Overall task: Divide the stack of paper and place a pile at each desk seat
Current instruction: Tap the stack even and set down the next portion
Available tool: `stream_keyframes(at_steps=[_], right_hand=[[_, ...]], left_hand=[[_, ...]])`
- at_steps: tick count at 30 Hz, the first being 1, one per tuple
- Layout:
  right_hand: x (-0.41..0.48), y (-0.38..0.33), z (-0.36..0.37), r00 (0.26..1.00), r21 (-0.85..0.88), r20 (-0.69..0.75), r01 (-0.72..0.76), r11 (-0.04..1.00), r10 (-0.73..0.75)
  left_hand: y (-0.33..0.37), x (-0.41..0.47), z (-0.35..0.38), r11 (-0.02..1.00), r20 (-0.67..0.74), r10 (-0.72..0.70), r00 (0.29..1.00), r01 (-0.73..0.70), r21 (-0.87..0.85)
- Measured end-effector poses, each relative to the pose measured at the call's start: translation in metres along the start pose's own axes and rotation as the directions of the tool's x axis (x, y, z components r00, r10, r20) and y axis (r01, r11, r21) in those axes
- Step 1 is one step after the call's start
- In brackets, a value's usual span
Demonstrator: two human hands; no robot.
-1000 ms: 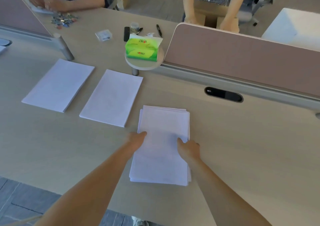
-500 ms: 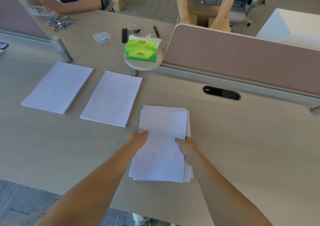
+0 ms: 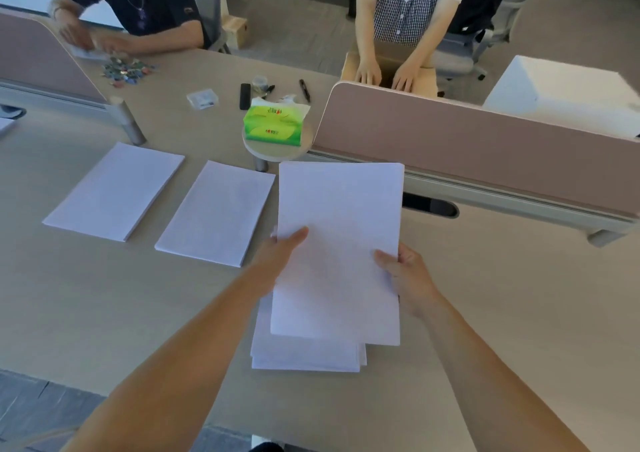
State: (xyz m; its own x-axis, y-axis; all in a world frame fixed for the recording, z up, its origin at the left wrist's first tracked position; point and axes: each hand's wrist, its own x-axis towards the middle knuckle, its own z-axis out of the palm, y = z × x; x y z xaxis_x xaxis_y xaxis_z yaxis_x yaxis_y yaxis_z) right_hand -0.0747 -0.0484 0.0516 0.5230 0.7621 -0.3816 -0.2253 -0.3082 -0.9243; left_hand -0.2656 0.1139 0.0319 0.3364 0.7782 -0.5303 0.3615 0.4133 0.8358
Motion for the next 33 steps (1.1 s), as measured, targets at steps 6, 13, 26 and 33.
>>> stream_keyframes(at_steps=[6, 13, 26, 33], right_hand=[[-0.014, -0.042, -0.079, 0.954, -0.41, -0.025, 0.263, 0.873, -0.299], [-0.021, -0.016, -0.172, 0.901, -0.147, -0.22, 0.347, 0.926, -0.373], [-0.022, 0.017, -0.238, 0.926, 0.056, -0.24, 0.313, 0.948, -0.291], [-0.012, 0.027, -0.246, 0.971, 0.053, -0.146, 0.197, 0.979, -0.187]], left_hand=[[0.043, -0.042, 0.092, 0.924, -0.006, 0.381, 0.925, -0.381, 0.027], [0.04, -0.064, 0.201, 0.903, 0.0, 0.425, 0.905, -0.424, -0.07], [0.013, -0.07, 0.259, 0.977, 0.172, 0.198, 0.965, -0.18, -0.114], [0.017, -0.065, 0.253, 0.968, 0.18, 0.24, 0.954, -0.222, -0.117]])
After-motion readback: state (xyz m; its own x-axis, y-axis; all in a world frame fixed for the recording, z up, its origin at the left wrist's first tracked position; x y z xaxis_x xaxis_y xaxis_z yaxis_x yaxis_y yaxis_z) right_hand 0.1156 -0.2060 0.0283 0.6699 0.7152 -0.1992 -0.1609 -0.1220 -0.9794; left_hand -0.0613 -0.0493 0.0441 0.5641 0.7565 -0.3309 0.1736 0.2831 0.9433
